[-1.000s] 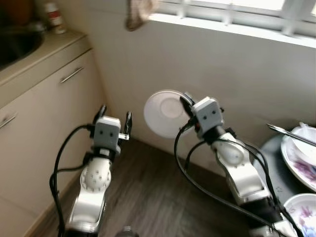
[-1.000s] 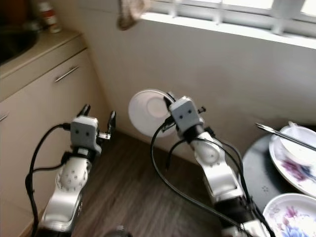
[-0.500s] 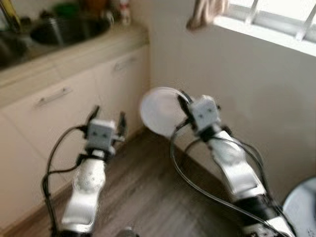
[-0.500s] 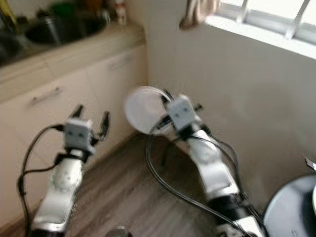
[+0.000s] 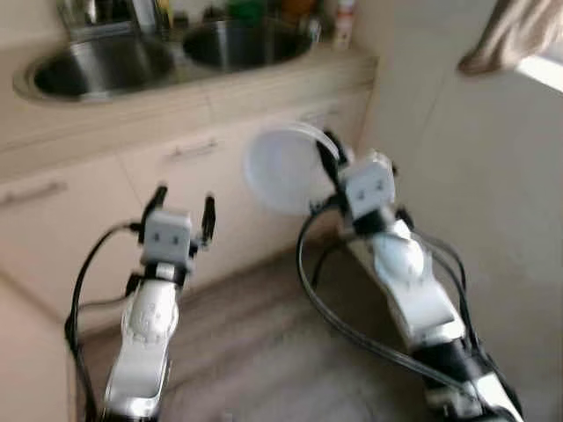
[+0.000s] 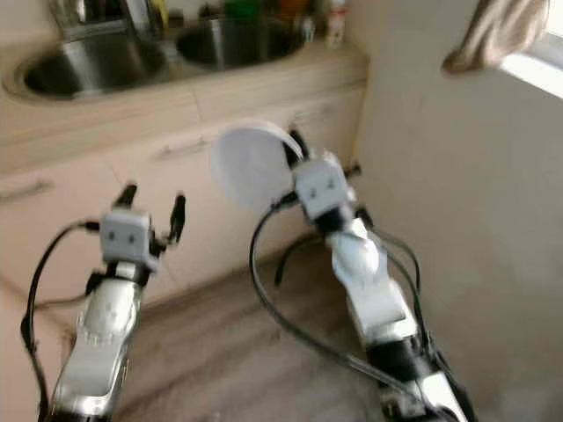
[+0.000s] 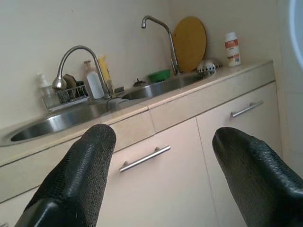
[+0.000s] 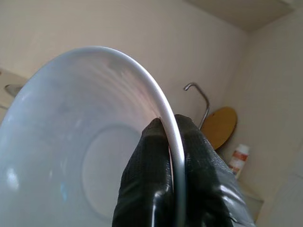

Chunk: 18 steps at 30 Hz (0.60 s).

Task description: Kitchen organization

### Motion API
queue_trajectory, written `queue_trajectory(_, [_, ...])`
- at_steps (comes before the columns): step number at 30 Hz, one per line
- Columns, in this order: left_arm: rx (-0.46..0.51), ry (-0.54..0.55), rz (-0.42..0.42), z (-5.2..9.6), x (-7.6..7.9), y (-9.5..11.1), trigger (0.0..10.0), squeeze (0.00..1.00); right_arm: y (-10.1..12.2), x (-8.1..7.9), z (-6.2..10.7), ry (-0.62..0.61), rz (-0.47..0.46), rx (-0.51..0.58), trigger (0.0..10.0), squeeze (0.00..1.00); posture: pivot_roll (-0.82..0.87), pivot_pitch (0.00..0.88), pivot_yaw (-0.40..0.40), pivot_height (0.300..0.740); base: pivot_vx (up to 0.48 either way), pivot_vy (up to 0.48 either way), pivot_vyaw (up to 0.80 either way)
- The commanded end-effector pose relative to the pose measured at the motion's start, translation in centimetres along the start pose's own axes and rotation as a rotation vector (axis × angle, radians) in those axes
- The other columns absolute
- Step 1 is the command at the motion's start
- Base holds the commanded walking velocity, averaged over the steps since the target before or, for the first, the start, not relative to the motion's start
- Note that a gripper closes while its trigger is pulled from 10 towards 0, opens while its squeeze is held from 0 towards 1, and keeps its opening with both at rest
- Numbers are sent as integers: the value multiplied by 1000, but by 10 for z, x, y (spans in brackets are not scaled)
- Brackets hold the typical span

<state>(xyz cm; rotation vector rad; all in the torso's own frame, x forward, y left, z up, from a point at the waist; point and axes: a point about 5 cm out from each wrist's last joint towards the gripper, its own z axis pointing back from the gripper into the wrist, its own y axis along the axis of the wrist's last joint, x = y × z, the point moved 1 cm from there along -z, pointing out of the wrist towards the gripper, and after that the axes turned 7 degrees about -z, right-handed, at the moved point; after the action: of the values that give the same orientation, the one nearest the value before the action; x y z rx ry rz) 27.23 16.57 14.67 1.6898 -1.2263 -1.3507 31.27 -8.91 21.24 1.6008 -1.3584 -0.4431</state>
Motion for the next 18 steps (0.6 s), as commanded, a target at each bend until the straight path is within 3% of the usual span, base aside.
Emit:
queue_trajectory(1, [24, -15, 18, -2, 6, 6, 10000, 0, 2, 13, 1, -46, 17, 18, 0, 0, 32, 18, -34, 740, 322, 0, 0])
queue_trajectory(18, [26, -17, 24, -1, 7, 6, 10000, 0, 2, 14, -1, -68, 20, 27, 0, 0, 29, 23, -36, 740, 336, 0, 0])
